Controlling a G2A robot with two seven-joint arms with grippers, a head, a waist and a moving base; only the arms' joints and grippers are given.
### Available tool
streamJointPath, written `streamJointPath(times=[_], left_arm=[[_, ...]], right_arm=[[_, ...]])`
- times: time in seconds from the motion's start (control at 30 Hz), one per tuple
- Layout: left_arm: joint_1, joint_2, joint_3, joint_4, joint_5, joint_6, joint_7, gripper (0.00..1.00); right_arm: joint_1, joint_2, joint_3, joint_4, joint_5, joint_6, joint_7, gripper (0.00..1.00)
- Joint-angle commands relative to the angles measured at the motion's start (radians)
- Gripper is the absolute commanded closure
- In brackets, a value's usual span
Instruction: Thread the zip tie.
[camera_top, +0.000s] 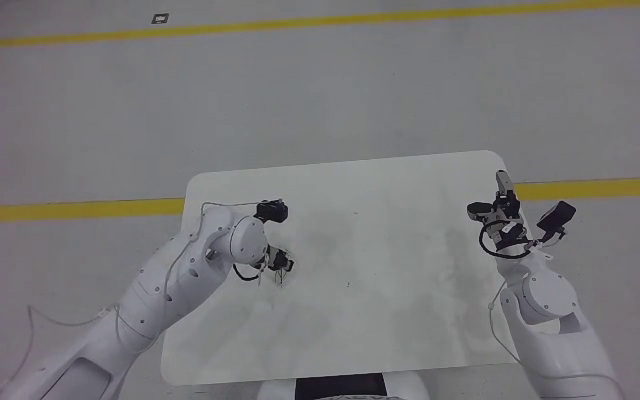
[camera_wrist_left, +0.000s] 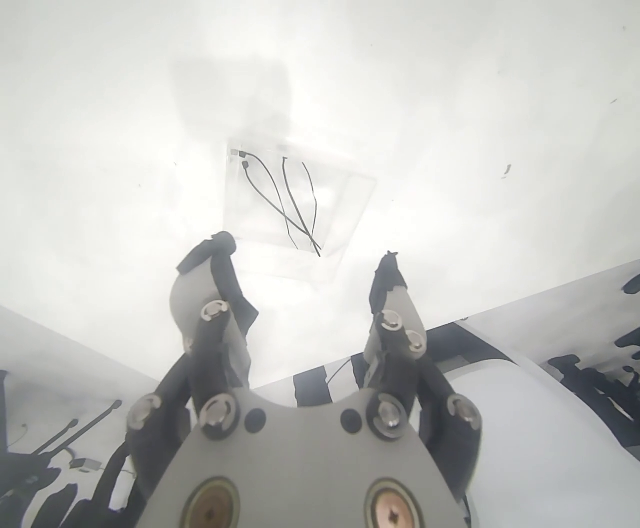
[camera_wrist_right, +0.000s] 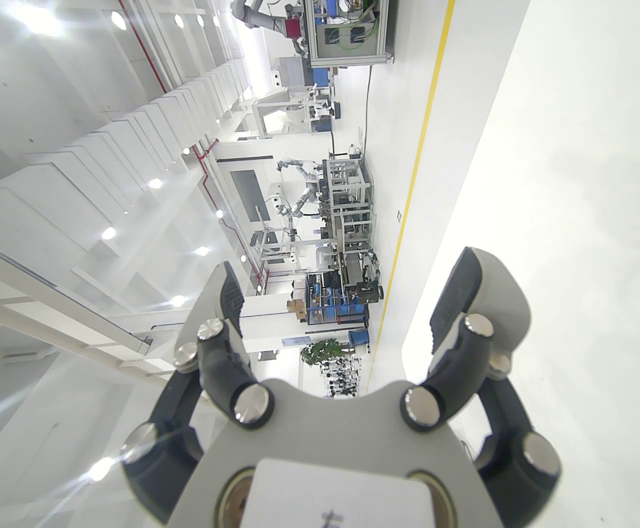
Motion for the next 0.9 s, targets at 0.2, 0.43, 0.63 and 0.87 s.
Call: streamJointPath(times=[0.2,0.43,0.63,0.87], left_arm=[[-0.009,-0.009,0.021,0.030,0.007,0.000,0.000,0.60],[-0.014,-0.034,0.012,0.073,0.007,0.000,0.000,0.68],[-0.014,-0.057,0.019,0.097,0.016,0.000,0.000,0.76],[-0.022,-0.083,0.042,0.148,0.047,0.000,0.000,0.79]], right_arm=[[0.000,0.000,0.000,0.000,0.000,0.000,0.000,0.00],[0.000,0.000,0.000,0.000,0.000,0.000,0.000,0.00],[0.000,0.000,0.000,0.000,0.000,0.000,0.000,0.00],[0.000,0.000,0.000,0.000,0.000,0.000,0.000,0.00]])
